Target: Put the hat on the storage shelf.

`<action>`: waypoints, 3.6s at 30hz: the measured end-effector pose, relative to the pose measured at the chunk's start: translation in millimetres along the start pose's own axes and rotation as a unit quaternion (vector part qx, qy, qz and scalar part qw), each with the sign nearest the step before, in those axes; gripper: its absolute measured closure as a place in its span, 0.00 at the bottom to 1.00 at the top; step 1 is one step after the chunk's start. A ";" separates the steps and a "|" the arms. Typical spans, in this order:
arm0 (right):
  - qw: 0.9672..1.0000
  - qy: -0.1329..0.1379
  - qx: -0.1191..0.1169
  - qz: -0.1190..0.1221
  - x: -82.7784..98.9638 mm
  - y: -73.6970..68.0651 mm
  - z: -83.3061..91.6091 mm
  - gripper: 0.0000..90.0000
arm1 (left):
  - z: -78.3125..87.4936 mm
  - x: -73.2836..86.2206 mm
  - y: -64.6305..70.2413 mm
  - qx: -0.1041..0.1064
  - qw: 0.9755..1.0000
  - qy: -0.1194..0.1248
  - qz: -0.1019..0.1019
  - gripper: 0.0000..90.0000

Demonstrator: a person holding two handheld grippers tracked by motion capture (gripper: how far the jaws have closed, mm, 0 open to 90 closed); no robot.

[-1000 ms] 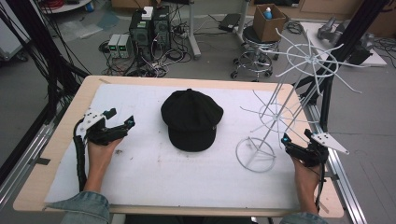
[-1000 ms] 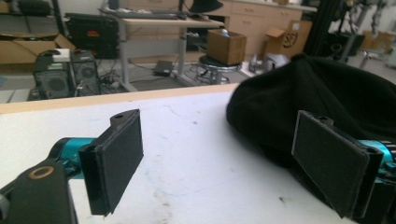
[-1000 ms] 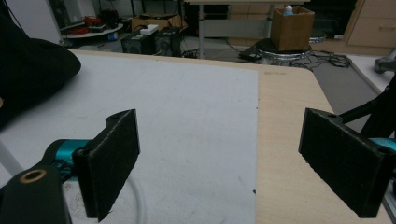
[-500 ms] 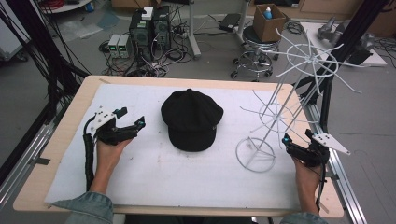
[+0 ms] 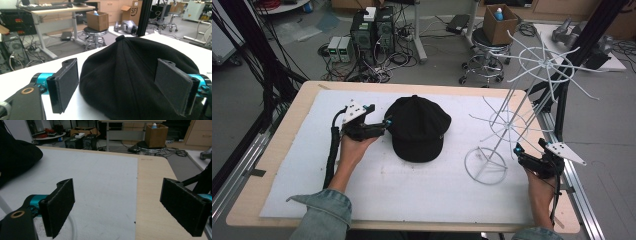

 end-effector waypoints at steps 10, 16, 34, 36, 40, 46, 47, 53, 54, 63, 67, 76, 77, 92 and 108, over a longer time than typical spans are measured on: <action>1.000 -0.004 -0.003 -0.002 0.6 -1.3 -0.2 0.13 | -43.3 9.4 13.2 0.015 0.999 -0.037 -0.005 0.22; 1.000 -0.004 -0.001 0.000 0.9 0.3 -0.3 0.13 | -58.3 19.1 15.9 0.016 0.998 -0.060 -0.005 0.21; 1.000 -0.003 0.000 -0.002 0.7 1.5 1.3 0.13 | -66.4 33.5 18.3 0.036 0.994 -0.103 0.012 0.75; 1.000 -0.002 0.000 -0.001 0.5 1.3 1.0 0.13 | -65.9 33.6 18.3 0.036 0.994 -0.107 0.011 0.81; 1.000 -0.003 0.000 0.001 0.7 1.2 1.0 0.13 | -65.2 31.0 21.5 0.033 0.994 -0.104 -0.004 0.92; 1.000 -0.004 0.000 -0.002 1.0 1.7 1.1 0.13 | -60.9 21.6 22.9 0.055 0.995 -0.077 0.029 0.95; 1.000 -0.004 0.000 -0.002 1.0 1.7 1.0 0.13 | -59.8 19.1 22.6 0.061 0.995 -0.069 0.039 0.95; 1.000 -0.005 0.001 -0.003 1.2 2.0 1.0 0.13 | -54.4 4.7 27.8 0.112 0.990 -0.019 0.089 0.95; 1.000 -0.005 0.000 -0.002 1.2 2.3 1.2 0.13 | -53.5 2.4 29.1 0.120 0.988 -0.010 0.096 0.95; 1.000 -0.006 0.001 -0.001 1.4 3.3 2.0 0.13 | -43.6 -16.4 35.2 0.178 0.973 0.053 0.135 0.95; 1.000 -0.006 -0.001 -0.002 1.4 2.5 1.8 0.13 | -40.3 -20.2 35.6 0.186 0.970 0.063 0.139 0.95; 1.000 -0.006 0.000 -0.002 1.4 2.2 1.6 0.13 | -30.4 -34.2 31.4 0.201 0.959 0.101 0.174 0.95; 1.000 -0.006 0.000 -0.002 1.4 2.2 1.5 0.13 | -28.8 -36.1 30.5 0.203 0.957 0.106 0.178 0.95; 1.000 -0.005 -0.001 -0.004 1.4 1.7 1.0 0.13 | 3.5 -81.1 25.3 0.242 0.931 0.182 0.204 0.95; 1.000 -0.008 -0.001 -0.005 2.1 1.5 0.3 0.13 | 34.7 -151.8 28.2 0.262 0.919 0.227 0.190 0.95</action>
Point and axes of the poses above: each handheld gripper's, and its own axes: z roughly backward along the jaws, x roughly out of its underside, y roughly to its right, the point moved 8 cm from there along -z, roughly forward along the jaws, and after that the axes turned 1 degree about -x, right-handed, at the moved point
